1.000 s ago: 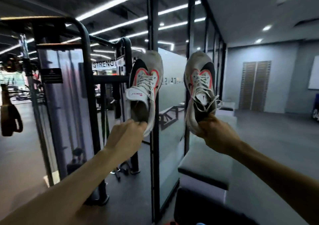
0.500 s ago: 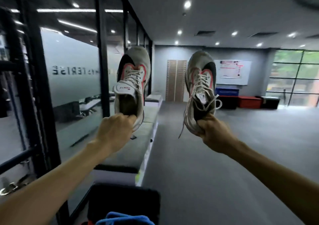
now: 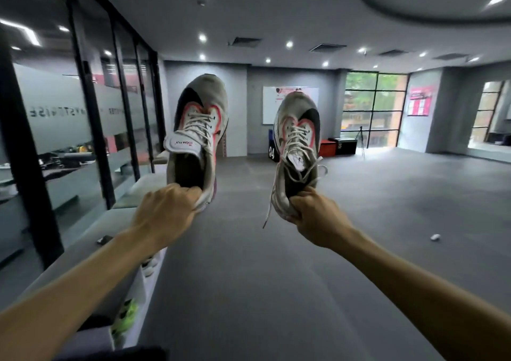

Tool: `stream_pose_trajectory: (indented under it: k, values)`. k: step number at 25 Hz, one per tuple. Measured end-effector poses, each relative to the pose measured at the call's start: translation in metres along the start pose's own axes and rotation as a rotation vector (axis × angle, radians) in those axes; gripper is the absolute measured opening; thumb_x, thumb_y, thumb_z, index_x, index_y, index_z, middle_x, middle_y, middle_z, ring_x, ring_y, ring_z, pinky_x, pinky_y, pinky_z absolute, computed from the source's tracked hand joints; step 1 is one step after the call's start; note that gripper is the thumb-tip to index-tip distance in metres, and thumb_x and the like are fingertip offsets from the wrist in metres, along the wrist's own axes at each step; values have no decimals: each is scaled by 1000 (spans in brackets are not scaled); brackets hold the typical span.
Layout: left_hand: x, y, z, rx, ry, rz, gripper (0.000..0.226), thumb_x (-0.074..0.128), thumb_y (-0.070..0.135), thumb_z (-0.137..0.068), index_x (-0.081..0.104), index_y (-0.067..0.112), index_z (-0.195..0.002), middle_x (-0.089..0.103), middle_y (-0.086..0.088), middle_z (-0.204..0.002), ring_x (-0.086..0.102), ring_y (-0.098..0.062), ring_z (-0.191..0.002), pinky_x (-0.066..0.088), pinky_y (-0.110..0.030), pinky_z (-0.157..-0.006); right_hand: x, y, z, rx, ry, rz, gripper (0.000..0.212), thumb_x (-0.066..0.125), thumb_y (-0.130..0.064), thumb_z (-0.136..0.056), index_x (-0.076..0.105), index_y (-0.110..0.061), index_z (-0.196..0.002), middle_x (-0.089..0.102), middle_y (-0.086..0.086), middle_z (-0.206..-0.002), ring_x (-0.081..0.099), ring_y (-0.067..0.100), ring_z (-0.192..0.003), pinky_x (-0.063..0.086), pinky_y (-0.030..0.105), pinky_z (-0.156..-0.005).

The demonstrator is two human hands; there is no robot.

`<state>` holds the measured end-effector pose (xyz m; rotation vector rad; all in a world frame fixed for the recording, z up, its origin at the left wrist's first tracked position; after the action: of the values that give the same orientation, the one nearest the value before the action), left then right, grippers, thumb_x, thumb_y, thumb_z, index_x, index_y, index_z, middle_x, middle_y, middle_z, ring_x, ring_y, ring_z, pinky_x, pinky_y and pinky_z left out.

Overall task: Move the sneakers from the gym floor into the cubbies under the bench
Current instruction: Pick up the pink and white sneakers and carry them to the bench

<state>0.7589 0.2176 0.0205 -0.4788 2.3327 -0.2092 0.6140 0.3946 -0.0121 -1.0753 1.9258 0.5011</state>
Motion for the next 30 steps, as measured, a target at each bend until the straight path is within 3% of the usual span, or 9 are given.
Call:
stream_pose_trajectory:
  k: [3, 8, 17, 21, 24, 27, 30]
  values:
    - [68, 17, -66, 27, -22, 42, 30, 83, 14, -58, 53, 13, -66, 55, -13, -54, 56, -34, -45, 43, -33, -42, 17, 62, -43, 2, 25, 21, 21, 62, -12, -77, 47, -21, -65, 56, 3, -84, 54, 28, -71, 47, 36, -56]
    - [175, 45, -175, 73, -15, 83, 30, 83, 13, -57, 55, 13, -67, 56, -12, -53, 55, -32, -43, 41, -31, -40, 42, 165, -118, 18, 60, 62, 26, 60, -7, -76, 42, -19, -63, 50, 0, -79, 45, 23, -67, 31, 28, -54]
    - [378, 90, -353, 99, -21, 86, 30, 83, 19, -61, 54, 13, -68, 57, -12, -56, 55, -33, -45, 43, -32, -40, 130, 377, -265, 27, 73, 117, 32, 63, -9, -79, 40, -21, -60, 45, -4, -69, 48, 22, -70, 33, 28, -49]
    - [461, 92, -438, 46, -41, 96, 26, 80, 20, -64, 56, 14, -72, 60, -11, -61, 59, -33, -50, 48, -34, -42, 167, 452, -344, -19, 71, 102, 33, 61, -10, -81, 39, -22, -60, 46, -4, -70, 42, 18, -67, 18, 17, -46]
    - [520, 89, -491, 33, -15, 101, 20, 75, 20, -70, 57, 13, -76, 62, -13, -66, 60, -34, -56, 48, -36, -47, 207, 502, -402, -29, 42, 100, 31, 63, -12, -82, 42, -23, -61, 45, -5, -73, 41, 16, -65, 22, 19, -46]
    - [590, 80, -542, 34, -23, 72, 27, 81, 19, -62, 55, 13, -71, 60, -10, -60, 58, -33, -50, 42, -31, -42, 260, 549, -467, -28, 21, 93, 29, 64, -15, -82, 43, -22, -63, 44, -5, -77, 38, 15, -64, 27, 25, -49]
    - [663, 66, -590, 41, -33, 72, 28, 81, 18, -62, 55, 14, -71, 60, -8, -59, 58, -32, -50, 46, -32, -42, 310, 592, -534, -8, -9, 113, 21, 63, -16, -81, 51, -20, -66, 51, -2, -81, 45, 18, -68, 40, 32, -54]
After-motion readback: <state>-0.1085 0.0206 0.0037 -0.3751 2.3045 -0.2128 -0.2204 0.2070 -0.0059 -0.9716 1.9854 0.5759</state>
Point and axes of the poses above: each hand's wrist, its own z-axis away from the middle knuckle, its own x-axis out of the palm, y = z × x, the point moved 9 cm from there along -z, towards the middle knuckle
